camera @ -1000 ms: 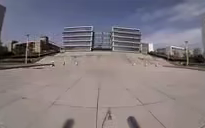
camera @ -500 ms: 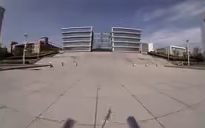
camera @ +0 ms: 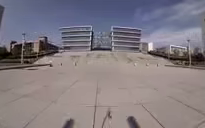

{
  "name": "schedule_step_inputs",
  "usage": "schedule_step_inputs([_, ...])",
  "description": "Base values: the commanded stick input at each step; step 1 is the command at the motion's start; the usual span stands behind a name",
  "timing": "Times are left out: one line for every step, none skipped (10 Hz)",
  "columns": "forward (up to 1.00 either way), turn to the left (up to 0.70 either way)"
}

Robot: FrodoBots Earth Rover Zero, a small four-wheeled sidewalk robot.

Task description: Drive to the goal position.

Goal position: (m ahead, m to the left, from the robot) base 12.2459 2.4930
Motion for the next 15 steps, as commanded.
schedule_step_inputs([0.7,0.0])
schedule_step_inputs([0.7,0.0])
schedule_step_inputs([0.7,0.0])
schedule_step_inputs([0.7,0.0])
schedule_step_inputs([0.7,0.0])
schedule_step_inputs([0.7,0.0])
schedule_step_inputs([0.7,0.0])
schedule_step_inputs([0.7,0.0])
schedule_step_inputs([0.7,0.0])
schedule_step_inputs([0.7,0.0])
schedule_step_inputs([0.7,0.0])
schedule_step_inputs([0.7,0.0])
schedule_step_inputs([0.7,0.0])
schedule_step_inputs([0.7,0.0])
schedule_step_inputs([0.7,0.0])
